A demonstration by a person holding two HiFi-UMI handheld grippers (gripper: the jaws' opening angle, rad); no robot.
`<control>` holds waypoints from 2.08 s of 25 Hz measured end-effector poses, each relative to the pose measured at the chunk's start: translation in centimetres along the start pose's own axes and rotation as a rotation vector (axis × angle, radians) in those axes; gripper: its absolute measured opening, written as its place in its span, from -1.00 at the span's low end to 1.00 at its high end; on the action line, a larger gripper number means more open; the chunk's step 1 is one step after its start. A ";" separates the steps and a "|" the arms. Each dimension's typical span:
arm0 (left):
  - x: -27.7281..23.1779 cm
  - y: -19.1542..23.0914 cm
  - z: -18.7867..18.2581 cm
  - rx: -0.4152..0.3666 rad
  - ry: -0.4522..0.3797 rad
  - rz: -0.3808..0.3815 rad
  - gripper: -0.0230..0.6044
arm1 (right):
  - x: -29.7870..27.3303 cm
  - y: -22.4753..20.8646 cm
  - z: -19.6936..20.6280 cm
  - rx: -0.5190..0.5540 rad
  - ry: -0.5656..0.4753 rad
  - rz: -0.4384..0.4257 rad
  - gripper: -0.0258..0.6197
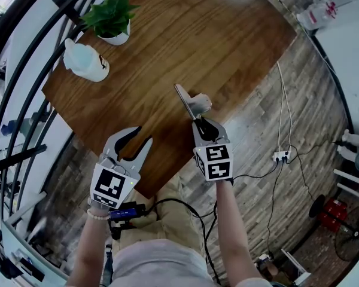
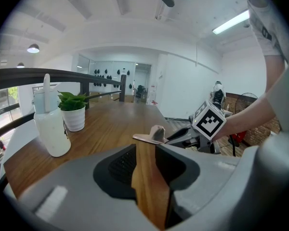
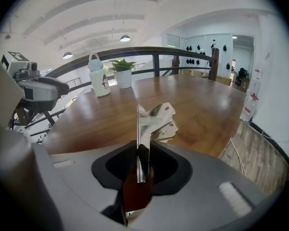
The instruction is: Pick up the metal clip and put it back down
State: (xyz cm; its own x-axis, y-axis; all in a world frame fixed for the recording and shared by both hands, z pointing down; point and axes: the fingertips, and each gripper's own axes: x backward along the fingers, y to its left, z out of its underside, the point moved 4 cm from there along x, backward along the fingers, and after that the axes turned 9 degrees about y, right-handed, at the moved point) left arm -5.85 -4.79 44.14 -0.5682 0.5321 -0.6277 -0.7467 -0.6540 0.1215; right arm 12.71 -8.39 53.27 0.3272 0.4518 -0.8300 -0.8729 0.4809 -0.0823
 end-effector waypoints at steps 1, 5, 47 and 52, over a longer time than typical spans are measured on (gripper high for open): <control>0.0 0.0 0.0 0.000 0.001 0.001 -0.55 | 0.0 0.0 0.0 0.000 0.001 -0.002 -0.63; -0.1 0.0 0.1 0.001 0.004 0.000 -0.55 | -0.1 0.0 0.0 0.014 0.010 -0.013 -0.62; -3.8 1.7 -0.8 0.098 -0.017 0.061 -0.50 | 1.4 1.1 -1.0 -0.033 -0.103 -0.095 -0.83; -4.8 1.9 -1.2 0.114 -0.025 0.069 -0.49 | 1.6 1.0 -1.0 -0.044 -0.115 -0.100 -0.83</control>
State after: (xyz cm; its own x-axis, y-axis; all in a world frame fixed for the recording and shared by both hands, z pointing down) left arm -4.11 -9.23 46.42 -0.6268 0.5025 -0.5954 -0.7393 -0.6250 0.2508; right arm 11.95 -7.93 51.27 0.4503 0.4875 -0.7480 -0.8481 0.4955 -0.1877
